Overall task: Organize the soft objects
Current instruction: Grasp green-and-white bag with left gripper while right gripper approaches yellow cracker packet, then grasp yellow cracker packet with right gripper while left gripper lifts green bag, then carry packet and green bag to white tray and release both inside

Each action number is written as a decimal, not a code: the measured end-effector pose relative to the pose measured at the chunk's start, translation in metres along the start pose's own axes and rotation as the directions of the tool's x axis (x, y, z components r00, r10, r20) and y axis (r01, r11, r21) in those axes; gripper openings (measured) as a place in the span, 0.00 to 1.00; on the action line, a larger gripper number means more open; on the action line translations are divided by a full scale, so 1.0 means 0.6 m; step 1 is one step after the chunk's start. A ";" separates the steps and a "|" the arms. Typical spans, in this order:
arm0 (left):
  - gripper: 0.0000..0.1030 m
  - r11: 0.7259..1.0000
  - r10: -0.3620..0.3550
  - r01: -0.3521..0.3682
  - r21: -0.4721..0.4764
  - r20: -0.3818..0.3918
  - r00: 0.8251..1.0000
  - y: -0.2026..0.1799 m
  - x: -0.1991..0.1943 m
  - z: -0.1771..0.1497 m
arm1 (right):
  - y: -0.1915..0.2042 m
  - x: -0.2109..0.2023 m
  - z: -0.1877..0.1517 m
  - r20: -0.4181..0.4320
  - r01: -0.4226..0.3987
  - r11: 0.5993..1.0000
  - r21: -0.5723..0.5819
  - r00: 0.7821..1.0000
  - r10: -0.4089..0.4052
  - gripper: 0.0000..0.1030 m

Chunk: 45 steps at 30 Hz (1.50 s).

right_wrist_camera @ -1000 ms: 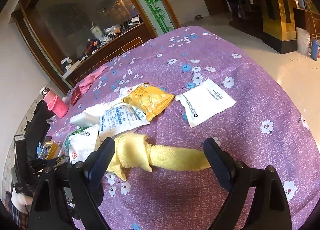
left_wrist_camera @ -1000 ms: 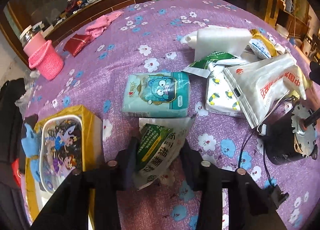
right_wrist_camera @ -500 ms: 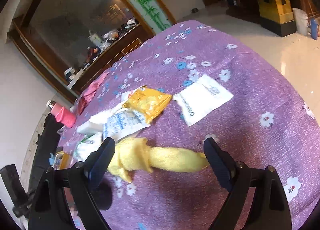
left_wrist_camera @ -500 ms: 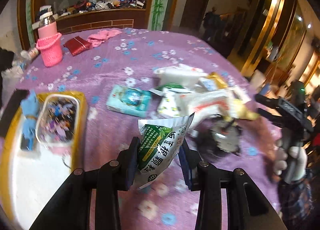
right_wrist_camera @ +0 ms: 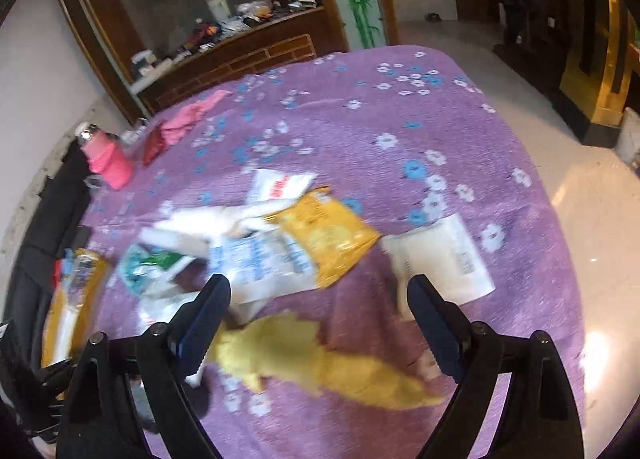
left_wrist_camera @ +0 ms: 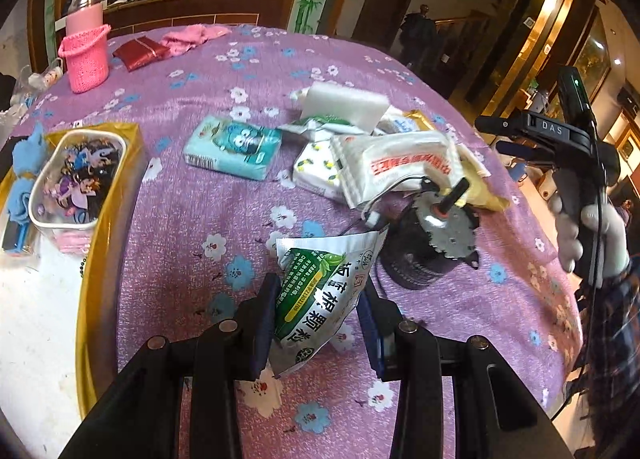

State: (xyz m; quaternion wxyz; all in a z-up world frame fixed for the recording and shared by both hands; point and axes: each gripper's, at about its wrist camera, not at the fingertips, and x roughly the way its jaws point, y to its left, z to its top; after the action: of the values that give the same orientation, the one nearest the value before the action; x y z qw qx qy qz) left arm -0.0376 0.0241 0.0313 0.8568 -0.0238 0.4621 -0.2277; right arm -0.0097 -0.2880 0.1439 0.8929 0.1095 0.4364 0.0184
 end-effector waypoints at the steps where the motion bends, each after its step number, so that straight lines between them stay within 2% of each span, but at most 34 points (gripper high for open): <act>1: 0.39 1.000 0.016 -0.016 -0.001 -0.005 1.000 0.001 0.006 0.000 | -0.005 0.006 0.006 -0.006 0.020 1.000 -0.006 1.000 -0.021 0.87; 7: 0.43 0.995 0.095 -0.095 0.024 -0.021 0.995 -0.003 0.037 -0.004 | -0.038 0.055 0.025 -0.060 0.099 0.995 -0.016 0.993 -0.100 0.87; 14: 0.43 0.992 0.125 -0.125 0.030 -0.014 0.992 -0.008 0.047 0.000 | -0.011 0.137 0.061 -0.130 0.069 0.992 -0.110 0.988 -0.084 0.86; 15: 0.43 0.991 0.131 -0.130 0.039 -0.011 0.991 -0.009 0.047 -0.001 | -0.009 0.148 0.064 -0.139 0.079 0.990 -0.119 0.986 -0.095 0.84; 16: 0.42 0.990 0.136 -0.135 0.046 -0.008 0.991 -0.011 0.047 -0.002 | -0.007 0.158 0.066 -0.149 0.083 0.988 -0.128 0.984 -0.102 0.77; 17: 0.40 0.989 0.140 -0.140 0.054 -0.001 0.990 -0.013 0.046 -0.004 | -0.007 0.165 0.065 -0.154 0.080 0.988 -0.134 0.983 -0.100 0.65; 18: 0.40 0.989 0.136 -0.136 0.053 0.003 0.991 -0.012 0.045 -0.004 | -0.007 0.170 0.065 -0.159 0.077 0.987 -0.139 0.982 -0.099 0.58; 20: 0.38 0.993 0.112 -0.113 0.031 0.008 0.994 -0.007 0.040 -0.004 | -0.009 0.176 0.059 -0.176 0.077 0.987 -0.140 0.979 -0.101 0.55; 26: 0.38 0.998 0.069 -0.069 0.000 0.048 0.996 -0.008 0.004 -0.008 | -0.022 0.119 0.054 -0.098 0.065 0.996 -0.069 0.993 -0.071 0.55; 33: 0.38 0.999 0.019 -0.016 -0.028 0.121 0.992 -0.012 -0.071 -0.027 | -0.002 0.003 0.047 0.008 0.030 0.999 -0.046 1.000 -0.029 0.55; 39: 0.38 0.997 0.041 -0.027 -0.078 0.184 0.982 0.019 -0.138 -0.050 | 0.075 -0.066 0.012 0.037 -0.068 0.993 -0.099 0.997 0.072 0.55; 45: 0.38 0.977 0.109 -0.062 -0.202 0.231 0.967 0.106 -0.191 -0.075 | 0.190 -0.086 -0.029 -0.002 -0.200 0.963 -0.183 0.979 0.203 0.55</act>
State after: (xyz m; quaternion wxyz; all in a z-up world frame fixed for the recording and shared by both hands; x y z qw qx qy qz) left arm -0.1041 0.1362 0.0790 0.9091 -0.1141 0.3753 -0.1400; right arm -0.0479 -0.1802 0.1978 0.8963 0.0715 0.4118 0.1480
